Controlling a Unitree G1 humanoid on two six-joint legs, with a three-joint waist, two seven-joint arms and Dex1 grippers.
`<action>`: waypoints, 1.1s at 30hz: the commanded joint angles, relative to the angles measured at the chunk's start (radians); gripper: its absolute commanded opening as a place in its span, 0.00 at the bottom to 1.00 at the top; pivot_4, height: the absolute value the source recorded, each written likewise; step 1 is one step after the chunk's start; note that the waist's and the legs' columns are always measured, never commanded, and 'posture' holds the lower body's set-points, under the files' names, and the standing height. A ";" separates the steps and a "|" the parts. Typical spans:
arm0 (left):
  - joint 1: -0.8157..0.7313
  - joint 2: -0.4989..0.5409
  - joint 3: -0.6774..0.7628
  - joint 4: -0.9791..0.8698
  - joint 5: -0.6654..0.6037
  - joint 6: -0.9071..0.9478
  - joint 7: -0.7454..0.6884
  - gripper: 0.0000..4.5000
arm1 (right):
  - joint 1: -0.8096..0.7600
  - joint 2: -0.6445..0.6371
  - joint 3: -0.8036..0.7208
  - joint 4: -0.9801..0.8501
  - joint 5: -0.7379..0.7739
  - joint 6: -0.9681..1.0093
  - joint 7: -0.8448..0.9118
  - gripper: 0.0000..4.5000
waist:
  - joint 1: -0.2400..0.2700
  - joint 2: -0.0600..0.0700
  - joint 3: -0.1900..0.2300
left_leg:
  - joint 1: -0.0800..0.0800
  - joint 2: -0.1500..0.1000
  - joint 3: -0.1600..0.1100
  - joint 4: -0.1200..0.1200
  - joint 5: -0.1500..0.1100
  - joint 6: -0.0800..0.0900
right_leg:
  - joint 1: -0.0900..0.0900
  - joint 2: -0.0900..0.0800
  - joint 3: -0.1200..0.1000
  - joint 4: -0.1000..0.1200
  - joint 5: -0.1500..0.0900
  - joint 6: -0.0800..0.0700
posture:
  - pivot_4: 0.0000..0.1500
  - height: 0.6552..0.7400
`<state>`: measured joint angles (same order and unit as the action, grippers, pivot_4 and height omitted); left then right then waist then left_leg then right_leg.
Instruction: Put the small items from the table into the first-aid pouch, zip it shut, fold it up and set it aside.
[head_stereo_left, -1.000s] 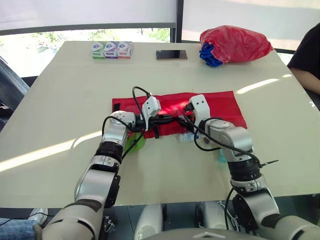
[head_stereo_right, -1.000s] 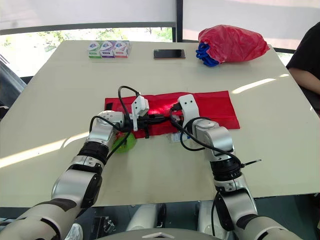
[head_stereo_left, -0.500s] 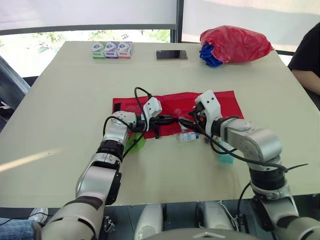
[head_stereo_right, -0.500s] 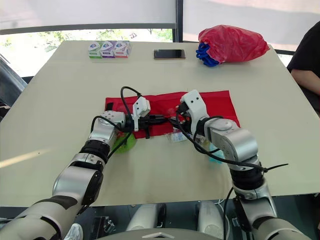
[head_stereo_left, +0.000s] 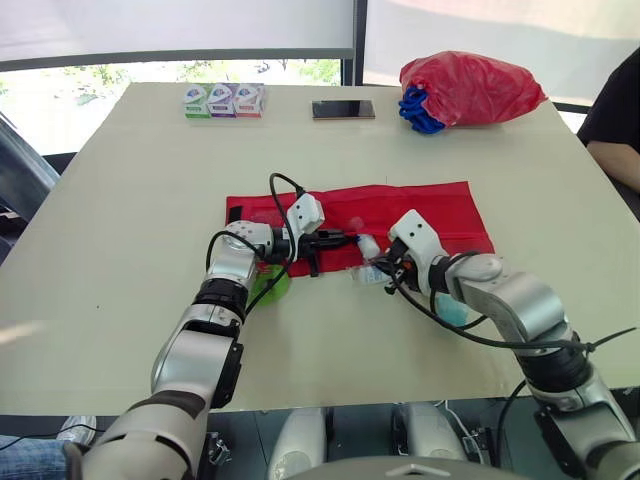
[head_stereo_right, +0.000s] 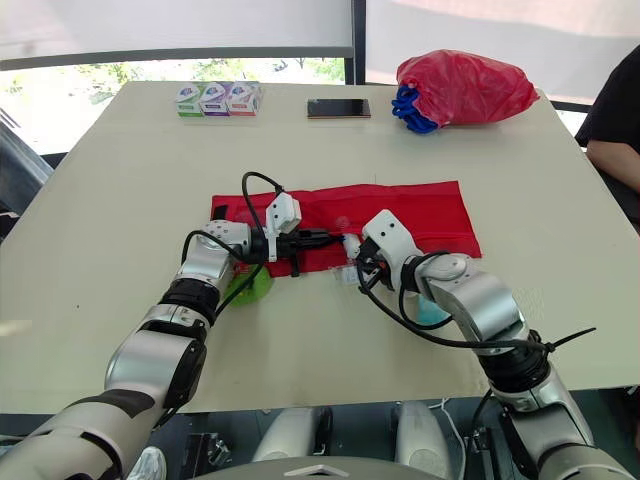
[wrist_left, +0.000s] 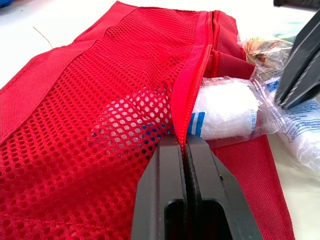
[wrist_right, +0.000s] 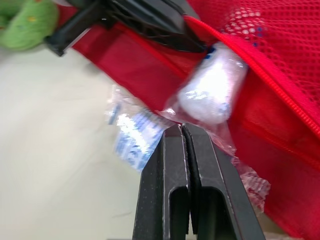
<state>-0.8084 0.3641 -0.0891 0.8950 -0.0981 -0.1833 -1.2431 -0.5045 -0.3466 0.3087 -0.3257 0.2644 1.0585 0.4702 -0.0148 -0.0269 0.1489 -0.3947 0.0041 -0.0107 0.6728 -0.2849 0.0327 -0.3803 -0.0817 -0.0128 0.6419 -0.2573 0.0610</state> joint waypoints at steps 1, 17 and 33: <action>-0.005 0.004 -0.005 -0.030 0.001 0.004 -0.011 0.00 | -0.033 0.024 0.004 0.033 -0.027 -0.062 -0.018 0.01 | 0.000 0.000 0.000 | 0.000 0.000 0.000 0.000 0.000 0.000 | 0.000 0.000 0.000 0.000 0.000 0.000 | 1.00 1.00; 0.027 0.002 -0.015 -0.108 -0.005 0.043 -0.026 0.00 | -0.177 0.183 0.056 0.389 -0.178 -0.360 -0.048 0.01 | -0.002 0.000 0.000 | 0.000 0.000 0.000 0.000 0.002 -0.004 | 0.000 0.000 0.000 0.001 0.000 0.000 | 1.00 1.00; 0.000 -0.010 -0.007 -0.059 0.012 0.037 0.026 0.00 | -0.033 0.120 -0.005 0.181 -0.130 -0.436 0.092 0.01 | -0.001 0.000 0.000 | 0.000 0.000 0.000 0.000 0.002 -0.004 | 0.000 0.000 0.000 0.000 0.000 0.000 | 1.00 1.00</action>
<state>-0.7882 0.3605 -0.0899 0.8396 -0.0827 -0.1386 -1.2216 -0.5370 -0.2234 0.3343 -0.0651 0.1053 0.6307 0.5432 -0.0159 -0.0265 0.1492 -0.3949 0.0041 -0.0107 0.6725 -0.2826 0.0287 -0.3804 -0.0815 -0.0126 0.6423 -0.2573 0.0610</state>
